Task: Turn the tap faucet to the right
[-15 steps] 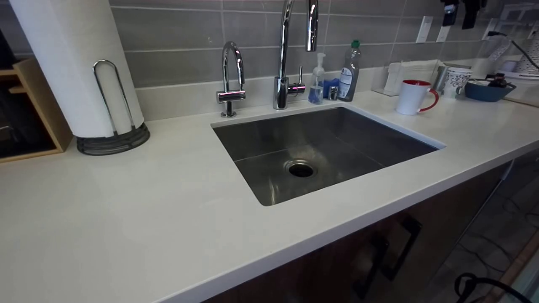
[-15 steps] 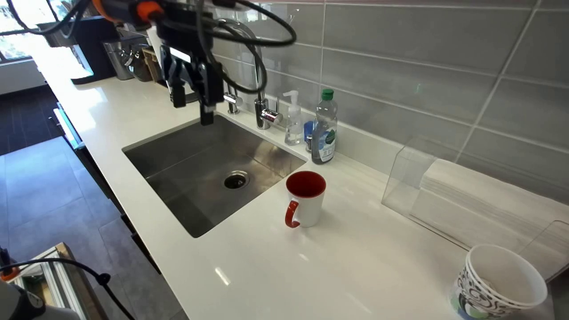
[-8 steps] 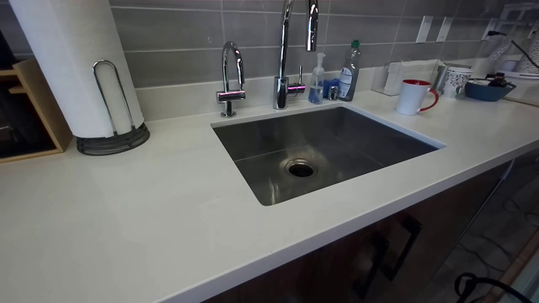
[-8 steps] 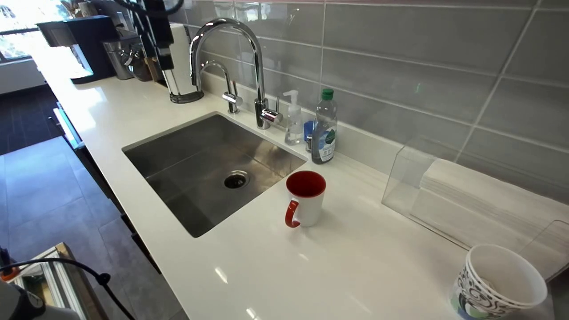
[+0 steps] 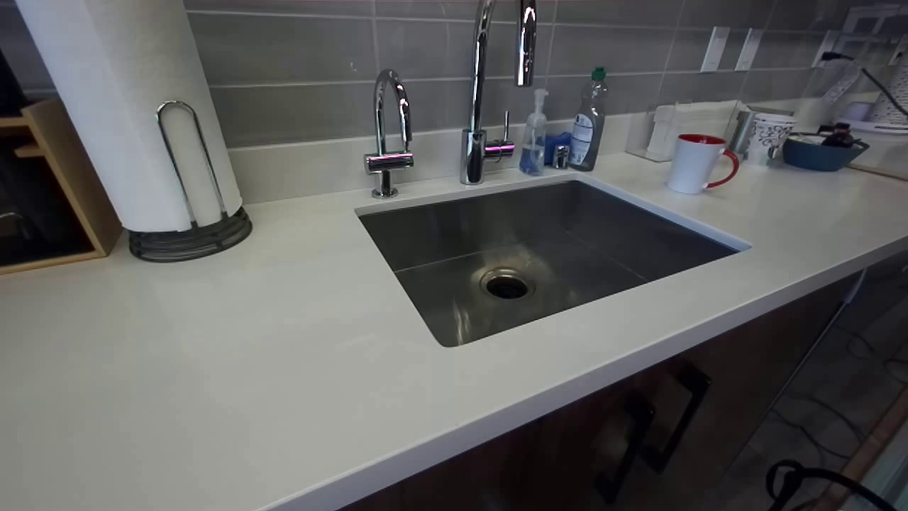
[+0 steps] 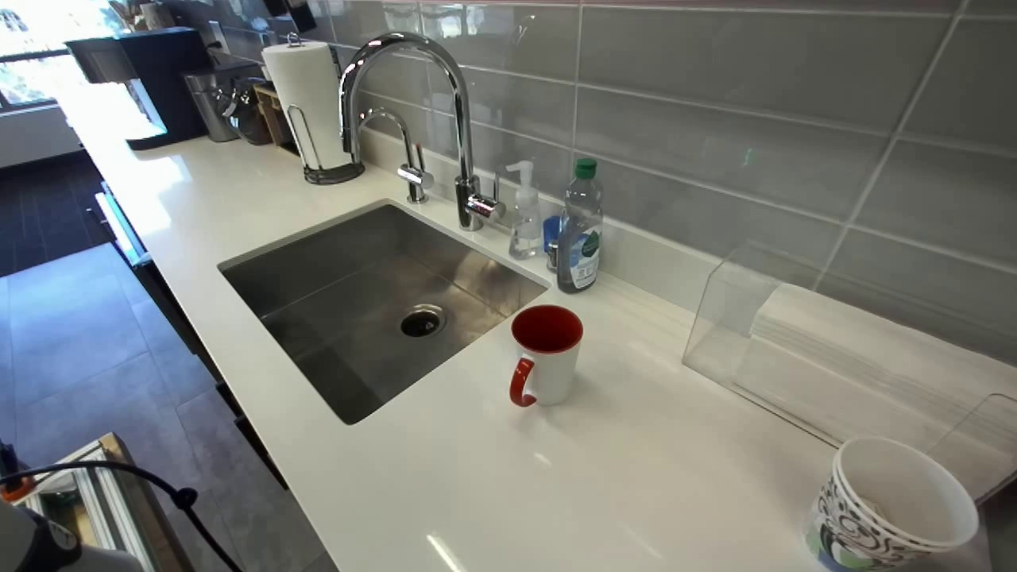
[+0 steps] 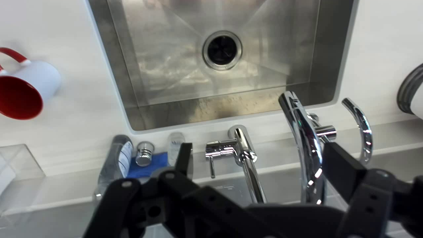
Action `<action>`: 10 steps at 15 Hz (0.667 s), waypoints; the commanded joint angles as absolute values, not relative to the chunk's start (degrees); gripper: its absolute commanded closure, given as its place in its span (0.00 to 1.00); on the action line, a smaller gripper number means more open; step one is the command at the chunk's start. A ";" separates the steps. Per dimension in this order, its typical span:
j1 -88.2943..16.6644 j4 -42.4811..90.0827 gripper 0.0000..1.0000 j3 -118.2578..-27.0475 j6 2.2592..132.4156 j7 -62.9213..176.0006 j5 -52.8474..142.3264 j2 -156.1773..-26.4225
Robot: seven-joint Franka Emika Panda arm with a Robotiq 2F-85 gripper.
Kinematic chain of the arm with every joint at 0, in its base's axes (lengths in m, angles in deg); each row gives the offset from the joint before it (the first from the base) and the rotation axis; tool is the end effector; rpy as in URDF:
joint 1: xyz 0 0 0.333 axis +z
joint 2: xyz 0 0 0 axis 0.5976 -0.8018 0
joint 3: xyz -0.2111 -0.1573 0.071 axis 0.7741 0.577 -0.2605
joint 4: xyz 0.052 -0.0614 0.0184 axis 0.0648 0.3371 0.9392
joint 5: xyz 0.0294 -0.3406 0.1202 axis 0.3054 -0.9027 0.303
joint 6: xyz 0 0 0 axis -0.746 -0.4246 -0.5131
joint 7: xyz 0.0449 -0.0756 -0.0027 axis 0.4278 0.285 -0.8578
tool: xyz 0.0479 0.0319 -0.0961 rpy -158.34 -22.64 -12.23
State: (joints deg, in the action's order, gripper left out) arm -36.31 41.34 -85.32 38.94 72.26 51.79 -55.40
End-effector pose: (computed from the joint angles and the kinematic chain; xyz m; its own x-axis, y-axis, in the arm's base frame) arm 0.4482 0.0880 0.6106 0.9462 -0.2141 0.2426 -0.1918 -0.9750 -0.1125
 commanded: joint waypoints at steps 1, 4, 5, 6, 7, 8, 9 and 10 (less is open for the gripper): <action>-35.03 34.70 0.00 -87.00 43.55 73.48 49.83 -62.79; -34.51 36.99 0.00 -86.24 43.17 72.81 50.82 -61.07; -34.46 36.47 0.00 -86.24 43.31 72.81 50.78 -61.87; -34.45 36.08 0.00 -86.20 43.31 72.81 50.74 -62.27; -34.45 35.94 0.00 -86.17 43.39 72.79 50.73 -62.36; -34.44 35.83 0.00 -86.18 43.39 72.79 50.72 -62.34; -34.44 35.75 0.00 -86.18 43.39 72.79 50.72 -62.34; -34.44 35.71 0.00 -86.18 43.39 72.79 50.71 -62.34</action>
